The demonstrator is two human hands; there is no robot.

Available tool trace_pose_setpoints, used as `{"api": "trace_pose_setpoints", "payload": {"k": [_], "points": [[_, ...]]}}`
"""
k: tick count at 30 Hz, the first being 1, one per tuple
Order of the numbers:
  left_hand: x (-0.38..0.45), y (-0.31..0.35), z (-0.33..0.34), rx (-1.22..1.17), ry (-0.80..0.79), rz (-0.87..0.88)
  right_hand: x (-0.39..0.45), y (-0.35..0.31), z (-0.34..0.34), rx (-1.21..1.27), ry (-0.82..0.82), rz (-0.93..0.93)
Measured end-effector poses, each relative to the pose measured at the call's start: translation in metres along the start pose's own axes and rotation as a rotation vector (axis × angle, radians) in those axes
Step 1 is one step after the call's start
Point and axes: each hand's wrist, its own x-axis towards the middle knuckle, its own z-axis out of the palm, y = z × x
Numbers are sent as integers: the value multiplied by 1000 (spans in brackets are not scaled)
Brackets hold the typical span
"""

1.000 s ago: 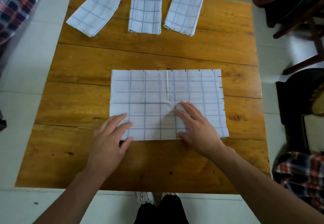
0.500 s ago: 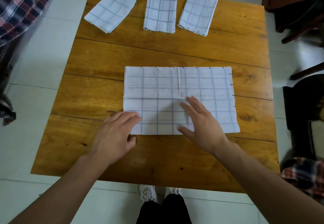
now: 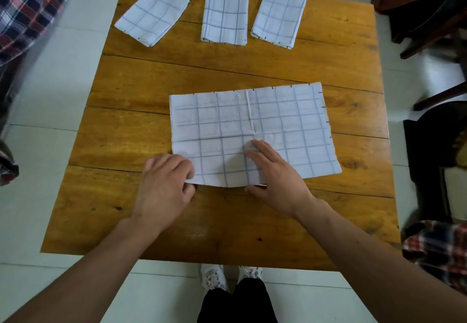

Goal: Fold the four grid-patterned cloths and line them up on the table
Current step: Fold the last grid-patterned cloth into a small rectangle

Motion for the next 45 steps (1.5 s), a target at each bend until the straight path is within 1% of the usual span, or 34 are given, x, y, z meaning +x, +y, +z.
{"api": "trace_pose_setpoints", "payload": {"k": [3,6,8,10,12,16,19,22,25,30,32,39,41,43,45], "points": [[-2,8,-8,-37,46,13,3,-1,-4,-15,8,-27],[-7,22,-20,-53,106,51,-4,-11,-7,-67,58,-118],[-10,36,-25,-71,117,69,-12,-18,-6,-95,100,-185],[-11,54,-31,-138,105,57,-20,-20,-5,-103,151,-229],[-11,75,-35,-235,103,78,-28,-15,-4,-66,230,-261],[-8,99,-34,-361,78,212,-43,4,-9,101,372,-291],[-1,86,-27,-337,-10,189,-53,24,-12,173,416,-296],[8,66,-9,-215,-100,165,-64,41,-14,212,451,-312],[13,55,5,-177,-103,183,-72,52,-14,182,487,-296],[-1,58,-7,-177,68,317,-74,71,-9,84,497,-229],[-10,60,-12,-174,101,338,-73,74,-6,52,501,-218],[-44,66,-14,-201,66,298,-79,78,-1,63,497,-226],[-50,70,-13,-236,47,299,-87,84,3,47,425,-192],[-51,73,-12,-278,33,297,-91,92,7,6,337,-111],[-48,73,-12,-309,26,279,-89,97,9,12,305,-30]]}}
